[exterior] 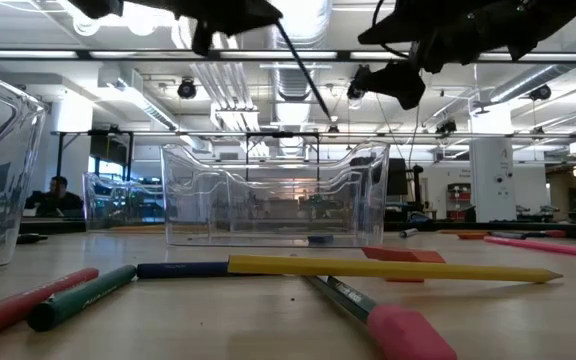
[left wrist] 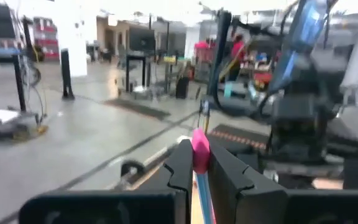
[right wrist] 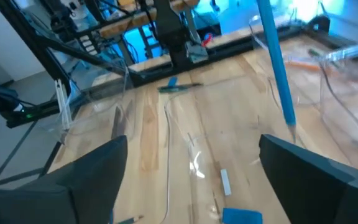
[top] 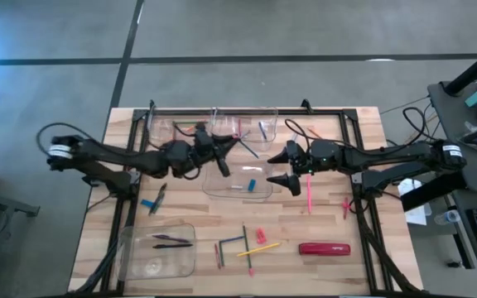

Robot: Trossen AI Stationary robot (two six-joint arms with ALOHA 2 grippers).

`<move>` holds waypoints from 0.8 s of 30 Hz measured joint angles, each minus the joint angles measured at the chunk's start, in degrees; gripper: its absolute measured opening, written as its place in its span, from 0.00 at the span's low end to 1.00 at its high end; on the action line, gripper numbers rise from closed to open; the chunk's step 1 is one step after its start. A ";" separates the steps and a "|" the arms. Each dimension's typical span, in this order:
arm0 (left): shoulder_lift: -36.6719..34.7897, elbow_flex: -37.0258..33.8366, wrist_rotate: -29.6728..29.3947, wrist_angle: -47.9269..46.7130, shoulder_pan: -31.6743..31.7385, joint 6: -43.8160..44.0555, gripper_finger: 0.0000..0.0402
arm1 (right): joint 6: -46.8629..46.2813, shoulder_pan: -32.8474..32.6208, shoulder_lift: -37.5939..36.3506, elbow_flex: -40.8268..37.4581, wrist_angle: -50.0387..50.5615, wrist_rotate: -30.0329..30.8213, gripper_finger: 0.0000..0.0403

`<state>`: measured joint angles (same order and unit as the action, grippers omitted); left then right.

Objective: Sort crayons/erasers/pens/pencils in bins
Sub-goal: Put the blue pencil into the top left transparent bin

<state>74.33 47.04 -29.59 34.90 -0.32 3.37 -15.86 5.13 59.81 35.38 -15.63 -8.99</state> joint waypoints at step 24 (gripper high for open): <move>-0.94 11.75 -29.20 -63.80 13.92 -6.79 0.03 | -0.20 0.02 -2.67 -0.02 0.37 0.09 0.89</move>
<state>73.40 58.78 -58.79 -28.89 13.60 -3.42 -16.06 5.15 57.14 35.35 -15.25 -8.91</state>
